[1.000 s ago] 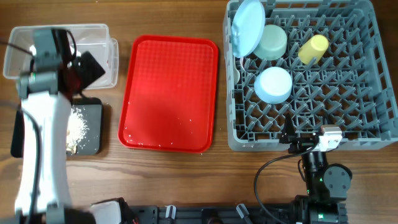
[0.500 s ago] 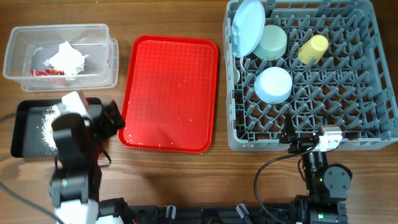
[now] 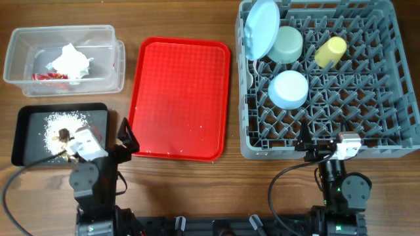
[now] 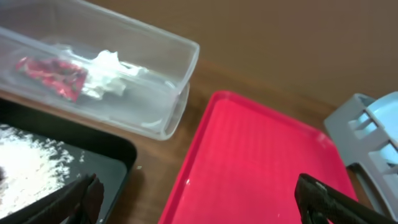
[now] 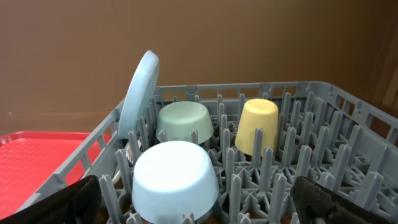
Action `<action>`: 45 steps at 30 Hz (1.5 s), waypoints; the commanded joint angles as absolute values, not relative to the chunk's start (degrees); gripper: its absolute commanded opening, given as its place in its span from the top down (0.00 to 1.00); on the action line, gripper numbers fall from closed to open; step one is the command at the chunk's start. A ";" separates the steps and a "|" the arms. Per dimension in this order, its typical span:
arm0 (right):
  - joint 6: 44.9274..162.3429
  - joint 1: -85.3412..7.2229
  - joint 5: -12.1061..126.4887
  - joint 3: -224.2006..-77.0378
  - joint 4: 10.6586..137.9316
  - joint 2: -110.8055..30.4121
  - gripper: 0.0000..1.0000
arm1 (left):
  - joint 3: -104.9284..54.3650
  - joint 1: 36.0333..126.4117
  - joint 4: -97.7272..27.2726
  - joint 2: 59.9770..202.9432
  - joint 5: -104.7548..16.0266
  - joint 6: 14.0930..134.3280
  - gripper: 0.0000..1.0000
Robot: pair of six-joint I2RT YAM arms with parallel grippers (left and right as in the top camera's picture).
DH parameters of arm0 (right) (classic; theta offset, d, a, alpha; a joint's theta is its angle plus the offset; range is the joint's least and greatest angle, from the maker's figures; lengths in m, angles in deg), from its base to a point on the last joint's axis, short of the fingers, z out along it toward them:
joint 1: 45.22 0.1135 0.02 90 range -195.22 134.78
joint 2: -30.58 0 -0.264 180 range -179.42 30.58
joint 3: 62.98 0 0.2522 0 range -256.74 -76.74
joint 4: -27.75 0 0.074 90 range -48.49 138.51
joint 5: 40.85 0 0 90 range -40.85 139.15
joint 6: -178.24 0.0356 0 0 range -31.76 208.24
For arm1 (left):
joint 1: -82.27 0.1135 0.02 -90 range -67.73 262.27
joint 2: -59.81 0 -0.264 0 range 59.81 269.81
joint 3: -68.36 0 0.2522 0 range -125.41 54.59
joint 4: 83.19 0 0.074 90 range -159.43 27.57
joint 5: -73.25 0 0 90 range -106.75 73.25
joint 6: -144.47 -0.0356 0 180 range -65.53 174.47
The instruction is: Sort waste into correct bins and load items into the dishwasher rack
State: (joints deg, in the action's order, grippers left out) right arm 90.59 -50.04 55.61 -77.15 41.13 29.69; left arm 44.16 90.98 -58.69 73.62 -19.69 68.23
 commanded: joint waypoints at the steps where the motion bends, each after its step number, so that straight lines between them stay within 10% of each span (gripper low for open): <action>1: 91.37 -50.33 56.31 -77.04 41.00 30.30 0.00 | 48.70 90.72 -63.11 69.33 -21.68 67.14 0.00; 45: 91.37 -50.33 56.31 -77.04 41.00 30.30 0.00 | 54.28 83.00 -65.40 59.98 -21.65 67.07 0.00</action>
